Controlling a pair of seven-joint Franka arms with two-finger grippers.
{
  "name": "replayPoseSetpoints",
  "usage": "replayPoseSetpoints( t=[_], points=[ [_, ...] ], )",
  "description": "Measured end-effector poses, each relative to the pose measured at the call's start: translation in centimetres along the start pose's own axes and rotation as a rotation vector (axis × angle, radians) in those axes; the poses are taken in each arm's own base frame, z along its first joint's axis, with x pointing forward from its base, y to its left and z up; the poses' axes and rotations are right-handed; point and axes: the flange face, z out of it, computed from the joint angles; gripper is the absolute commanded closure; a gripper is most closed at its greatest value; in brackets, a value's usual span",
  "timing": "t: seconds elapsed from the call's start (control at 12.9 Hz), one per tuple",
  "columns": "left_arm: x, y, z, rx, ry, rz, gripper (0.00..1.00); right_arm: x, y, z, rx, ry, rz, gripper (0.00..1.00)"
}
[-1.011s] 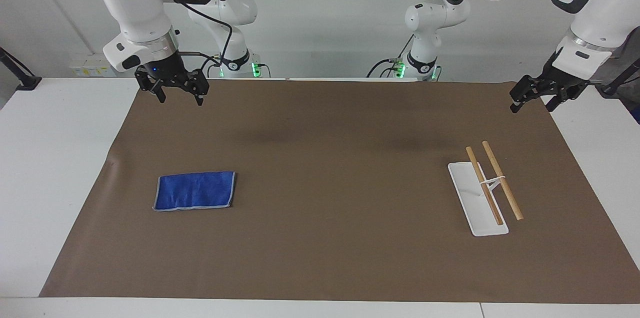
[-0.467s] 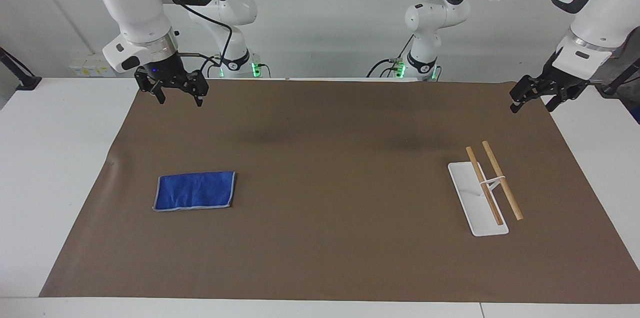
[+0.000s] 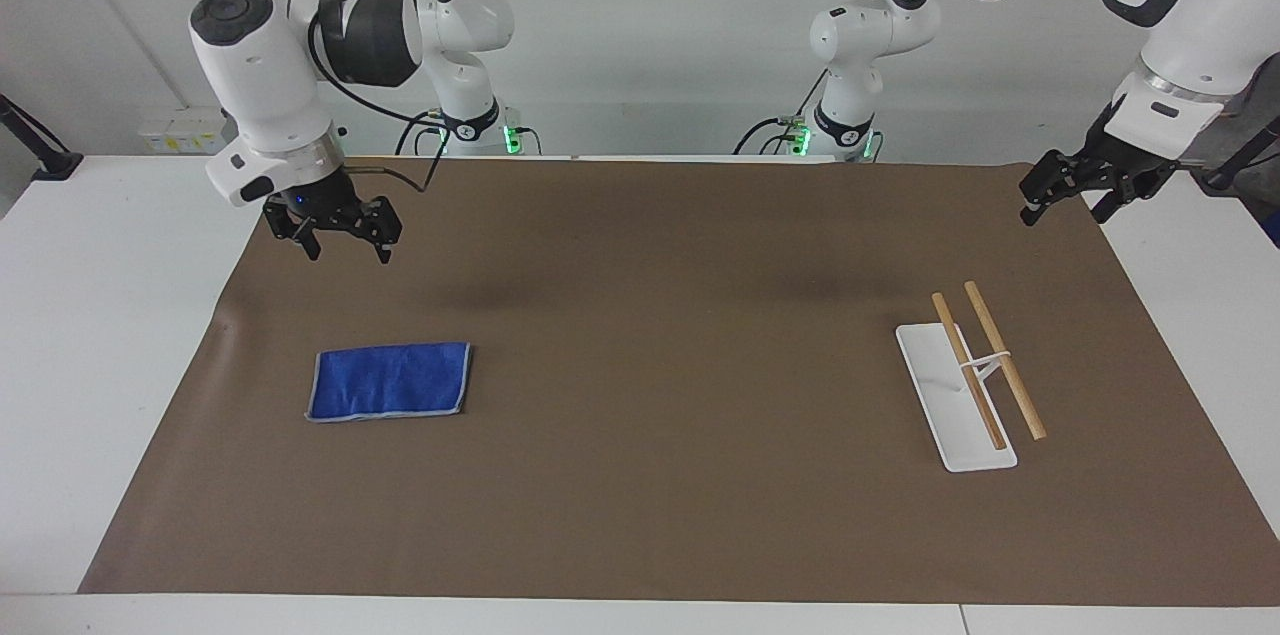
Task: Right arm passes towel to left arm to hang
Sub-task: 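Move the right gripper down onto the blue towel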
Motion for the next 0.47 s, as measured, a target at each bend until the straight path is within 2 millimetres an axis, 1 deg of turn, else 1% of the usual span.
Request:
replayPoseSetpoints(
  t=[0.31, 0.47],
  points=[
    [0.0, 0.0, 0.0, 0.0, 0.0, 0.0, 0.0, 2.1, 0.7, 7.0, 0.005, 0.027, -0.011, 0.0],
    [0.0, 0.0, 0.0, 0.0, 0.0, 0.0, 0.0, 2.9, 0.7, 10.6, 0.008, 0.031, -0.011, 0.0]
  ],
)
